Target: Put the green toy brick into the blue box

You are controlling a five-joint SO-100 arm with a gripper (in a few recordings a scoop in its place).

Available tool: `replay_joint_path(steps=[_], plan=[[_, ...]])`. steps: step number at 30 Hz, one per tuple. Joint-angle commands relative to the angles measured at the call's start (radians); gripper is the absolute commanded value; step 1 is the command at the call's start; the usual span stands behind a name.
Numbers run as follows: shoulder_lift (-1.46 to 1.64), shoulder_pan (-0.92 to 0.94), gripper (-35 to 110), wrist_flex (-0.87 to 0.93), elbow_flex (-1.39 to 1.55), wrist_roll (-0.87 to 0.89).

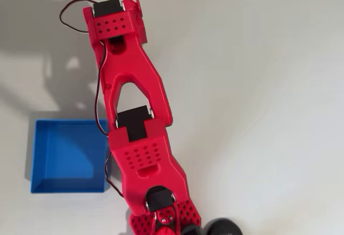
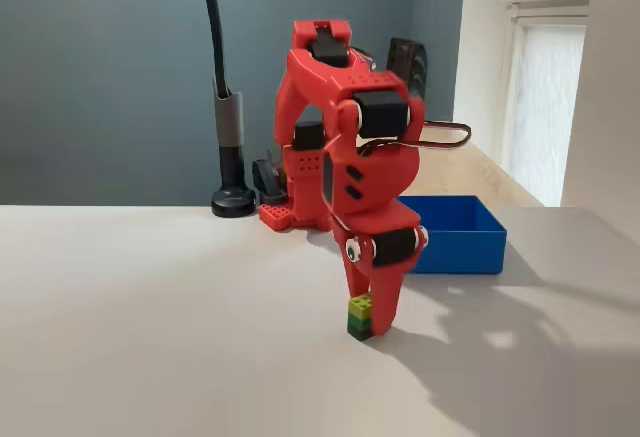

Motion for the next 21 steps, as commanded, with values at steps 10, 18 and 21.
replay_joint_path(steps=[10,18,21], plan=[[0.037,-0.038,0,0.149,-0.27,0.037],[0.049,-0.083,0,0.239,-0.362,0.048],[0.052,-0.084,0,0.268,-0.368,0.057]])
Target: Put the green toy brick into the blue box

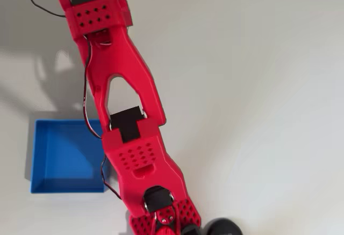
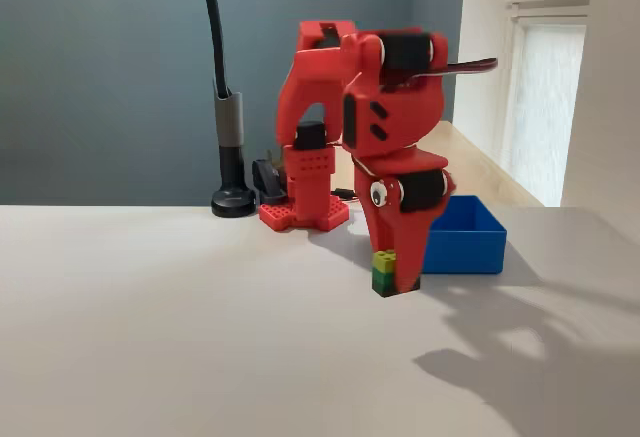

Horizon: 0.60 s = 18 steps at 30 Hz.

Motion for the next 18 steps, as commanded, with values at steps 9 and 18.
replay_joint_path(steps=[9,18], plan=[[0.055,-0.032,0,0.156,-0.144,0.012],[0.161,-0.086,0,0.198,-0.135,0.015]])
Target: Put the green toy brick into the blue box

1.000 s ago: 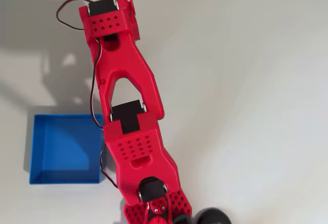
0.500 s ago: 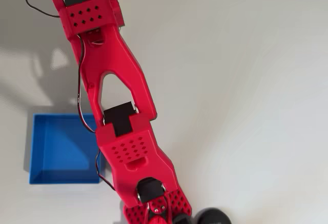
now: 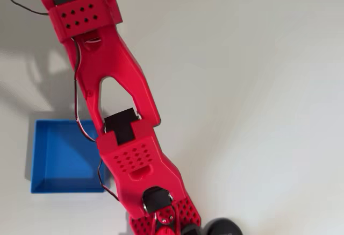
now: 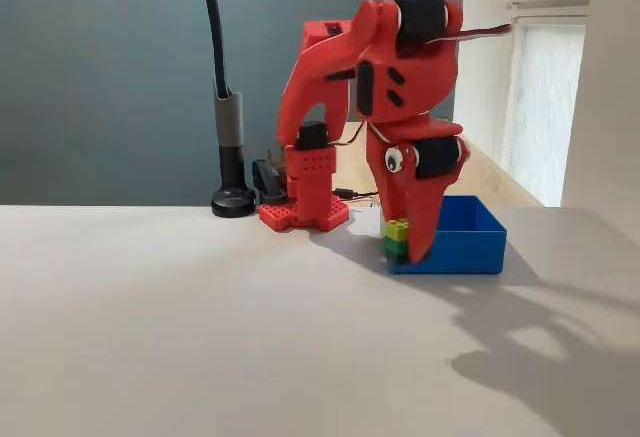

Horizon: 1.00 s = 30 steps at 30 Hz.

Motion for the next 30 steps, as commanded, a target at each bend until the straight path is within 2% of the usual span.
replay_joint_path(steps=[1,13,30], plan=[[0.192,-0.058,0,0.049,0.041,-0.003],[0.511,-0.176,0,0.044,0.373,0.038],[1.045,-0.548,0,0.021,0.943,0.124]])
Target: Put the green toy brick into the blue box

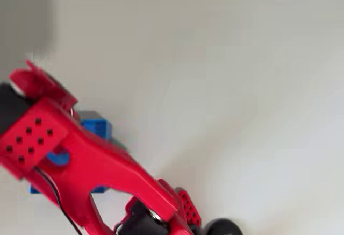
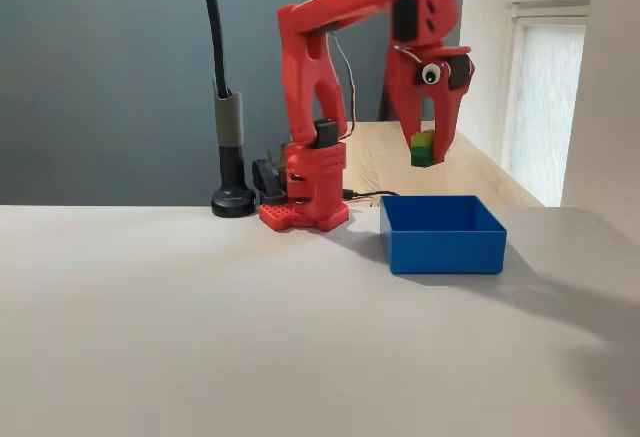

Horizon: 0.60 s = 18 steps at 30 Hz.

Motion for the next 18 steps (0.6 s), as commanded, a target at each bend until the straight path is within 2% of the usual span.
replay_joint_path(steps=[1,10,18], plan=[[0.175,-0.089,0,0.012,0.106,0.028],[0.218,-0.118,0,-0.153,0.337,0.034],[0.213,-0.146,0,-0.247,0.414,0.029]])
